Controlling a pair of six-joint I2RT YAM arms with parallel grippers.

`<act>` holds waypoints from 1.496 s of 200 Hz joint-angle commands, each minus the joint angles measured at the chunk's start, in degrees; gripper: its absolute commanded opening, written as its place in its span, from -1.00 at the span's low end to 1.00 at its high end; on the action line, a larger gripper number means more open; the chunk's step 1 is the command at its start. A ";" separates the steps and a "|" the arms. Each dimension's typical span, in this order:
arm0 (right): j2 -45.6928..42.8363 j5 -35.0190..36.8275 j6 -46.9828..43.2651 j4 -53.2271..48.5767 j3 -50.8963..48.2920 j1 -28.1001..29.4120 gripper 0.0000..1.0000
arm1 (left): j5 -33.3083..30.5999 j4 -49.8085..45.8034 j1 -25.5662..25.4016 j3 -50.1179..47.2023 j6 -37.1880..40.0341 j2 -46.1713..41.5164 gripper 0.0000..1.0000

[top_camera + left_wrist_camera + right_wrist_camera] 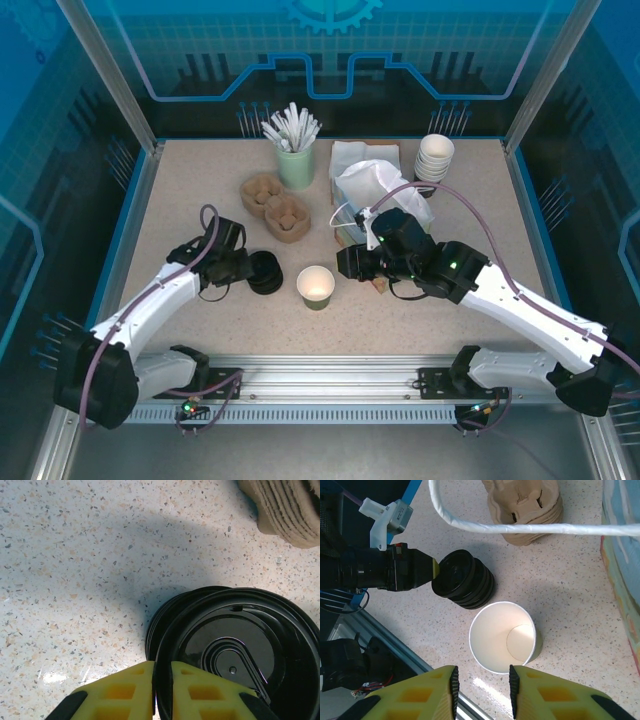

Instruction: Pack the takeout coffee

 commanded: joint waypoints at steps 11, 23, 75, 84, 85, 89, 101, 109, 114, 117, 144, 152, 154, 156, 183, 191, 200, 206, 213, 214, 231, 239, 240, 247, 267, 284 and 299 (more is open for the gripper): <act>-0.93 -2.66 1.69 1.40 0.22 -0.43 -0.30 | -0.28 -3.58 -0.55 1.60 0.44 -3.05 -0.70; -0.71 -3.39 2.21 1.80 0.12 -0.30 -0.30 | 0.04 -4.90 -1.03 2.52 0.48 -4.20 -0.70; 1.25 -4.72 3.58 3.98 0.97 1.39 -0.27 | -0.19 -10.94 -5.57 7.81 -0.20 -9.11 -0.70; 1.68 -4.72 3.69 4.39 1.23 1.85 -0.26 | -0.27 -11.61 -6.61 8.63 -0.39 -9.61 -0.70; 1.79 -4.72 3.69 4.45 1.29 1.87 -0.26 | -0.31 -11.68 -6.75 8.74 -0.44 -9.68 -0.70; 2.07 -4.77 3.73 4.54 1.46 2.04 -0.26 | -0.27 -11.99 -7.17 9.08 -0.61 -9.82 -0.70; 2.94 -4.79 4.03 4.58 2.10 2.55 -0.24 | -0.36 -12.58 -8.71 10.13 -1.00 -10.23 -0.70; 3.56 -4.89 4.13 4.65 2.60 2.86 -0.23 | -0.49 -12.87 -9.78 10.88 -1.36 -10.27 -0.70; 3.98 -4.97 4.12 4.60 2.87 3.06 -0.21 | -0.49 -13.08 -10.41 11.27 -1.48 -10.27 -0.70; 4.18 -4.98 4.23 4.70 3.05 3.15 -0.21 | -0.67 -13.20 -10.89 11.54 -1.62 -10.21 -0.70; 5.96 -5.26 4.43 4.76 4.50 3.78 -0.15 | -2.29 -13.85 -14.83 13.60 -3.21 -9.69 -0.70; 6.25 -5.31 4.61 4.83 4.75 3.88 -0.14 | -2.71 -14.08 -16.08 14.19 -3.70 -9.28 -0.70; 6.34 -5.37 4.65 4.96 4.81 3.90 -0.14 | -2.79 -14.09 -16.42 14.34 -3.79 -9.19 -0.70; 6.43 -5.43 4.66 4.99 4.85 3.91 -0.13 | -2.85 -14.12 -16.74 14.51 -3.88 -9.10 -0.70; 7.39 -5.64 5.22 5.82 5.26 4.21 -0.08 | -4.04 -14.00 -20.29 15.86 -5.00 -7.77 -0.70; 7.80 -5.55 5.43 5.60 5.38 4.25 -0.07 | -4.09 -13.80 -20.95 16.12 -5.35 -7.32 -0.70; 8.34 -5.43 5.85 5.13 5.64 4.25 -0.04 | -4.22 -13.44 -21.73 16.38 -5.62 -6.81 -0.70; 8.79 -5.47 5.99 4.85 5.74 4.26 -0.03 | -4.21 -13.14 -22.27 16.57 -5.82 -6.55 -0.70; 9.14 -5.57 6.11 4.72 5.87 4.33 -0.02 | -4.21 -12.85 -22.91 16.82 -6.05 -6.21 -0.70; 9.25 -5.54 6.18 4.66 5.89 4.34 -0.02 | -4.22 -12.83 -22.99 16.84 -6.04 -6.13 -0.70; 9.92 -5.51 6.59 4.28 5.92 4.43 0.00 | -4.59 -12.42 -24.49 17.73 -6.34 -5.21 -0.70; 10.15 -5.49 6.88 4.23 5.82 4.42 0.01 | -5.09 -12.46 -25.11 18.26 -6.45 -4.76 -0.70; 10.19 -5.45 6.92 4.23 5.82 4.43 0.01 | -5.14 -12.46 -25.27 18.30 -6.45 -4.66 -0.70; 10.35 -5.29 7.00 4.11 5.74 4.43 0.01 | -5.44 -12.33 -25.72 18.64 -6.54 -4.34 -0.70; 10.45 -4.47 7.42 4.06 5.31 4.43 0.02 | -5.80 -11.96 -26.73 19.43 -6.73 -3.78 -0.70; 10.49 -3.53 7.71 3.54 5.04 4.43 0.03 | -5.94 -11.76 -27.40 19.87 -6.84 -3.28 -0.70; 10.44 -2.85 7.97 3.46 4.62 4.43 0.03 | -6.23 -11.58 -27.89 20.16 -7.09 -3.09 -0.70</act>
